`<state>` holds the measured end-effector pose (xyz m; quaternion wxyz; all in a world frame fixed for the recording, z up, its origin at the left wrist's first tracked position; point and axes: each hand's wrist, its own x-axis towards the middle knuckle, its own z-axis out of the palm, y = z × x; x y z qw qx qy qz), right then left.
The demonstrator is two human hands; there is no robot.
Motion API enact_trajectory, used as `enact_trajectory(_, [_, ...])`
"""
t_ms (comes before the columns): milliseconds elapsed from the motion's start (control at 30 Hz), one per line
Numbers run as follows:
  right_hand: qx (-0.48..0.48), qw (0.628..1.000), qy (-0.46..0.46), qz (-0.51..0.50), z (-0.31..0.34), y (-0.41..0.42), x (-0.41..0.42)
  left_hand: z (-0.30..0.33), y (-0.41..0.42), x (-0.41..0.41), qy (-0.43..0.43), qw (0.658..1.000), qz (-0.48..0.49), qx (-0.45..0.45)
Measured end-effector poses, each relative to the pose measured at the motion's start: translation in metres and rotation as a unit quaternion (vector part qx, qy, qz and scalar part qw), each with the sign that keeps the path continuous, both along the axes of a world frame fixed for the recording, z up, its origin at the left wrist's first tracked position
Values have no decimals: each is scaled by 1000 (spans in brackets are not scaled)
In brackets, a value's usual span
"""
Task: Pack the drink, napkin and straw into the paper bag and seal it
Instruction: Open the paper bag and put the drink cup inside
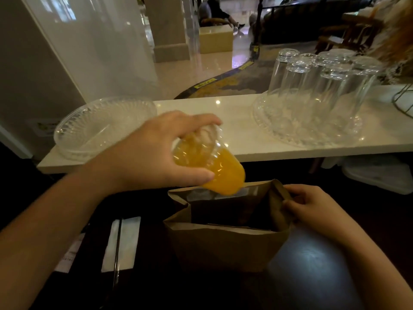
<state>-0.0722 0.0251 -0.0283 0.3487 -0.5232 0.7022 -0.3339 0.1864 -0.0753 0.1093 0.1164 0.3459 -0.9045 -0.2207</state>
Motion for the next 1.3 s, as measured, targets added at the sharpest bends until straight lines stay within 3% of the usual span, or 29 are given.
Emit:
enact_trajectory(167, [3, 1000, -23, 7, 6, 4, 3, -57, 14, -61, -145, 982, -120, 24])
enact_trajectory(300, [-8, 999, -34, 1, 13, 12, 1, -83, 22, -70, -250, 954, -157, -57])
enact_trajectory(433, [-11, 999, -34, 3, 12, 19, -1, -90, 25, -72, -293, 937, -181, -65])
enact_trajectory(500, [-15, 1000, -19, 10, 11, 21, 0, -92, 18, -76, -292, 937, -190, -4])
enact_trajectory(633, [-17, 999, 6, 35, 10, 24, 3, -103, -8, -80, -223, 924, -118, 289])
enact_trajectory(667, [-20, 999, 2, 39, 10, 25, 3, -113, -11, -82, -221, 924, -108, 293])
enact_trajectory(800, [-40, 998, 2, 44, 7, 25, 3, -158, -17, -92, -279, 936, -166, 135])
enact_trajectory(933, [-38, 998, -2, 43, 2, 27, 2, -189, -27, -98, -410, 889, -205, -15])
enact_trajectory(1300, [-50, 998, -21, 21, -15, 26, -3, -236, -14, -100, -512, 843, -166, -5])
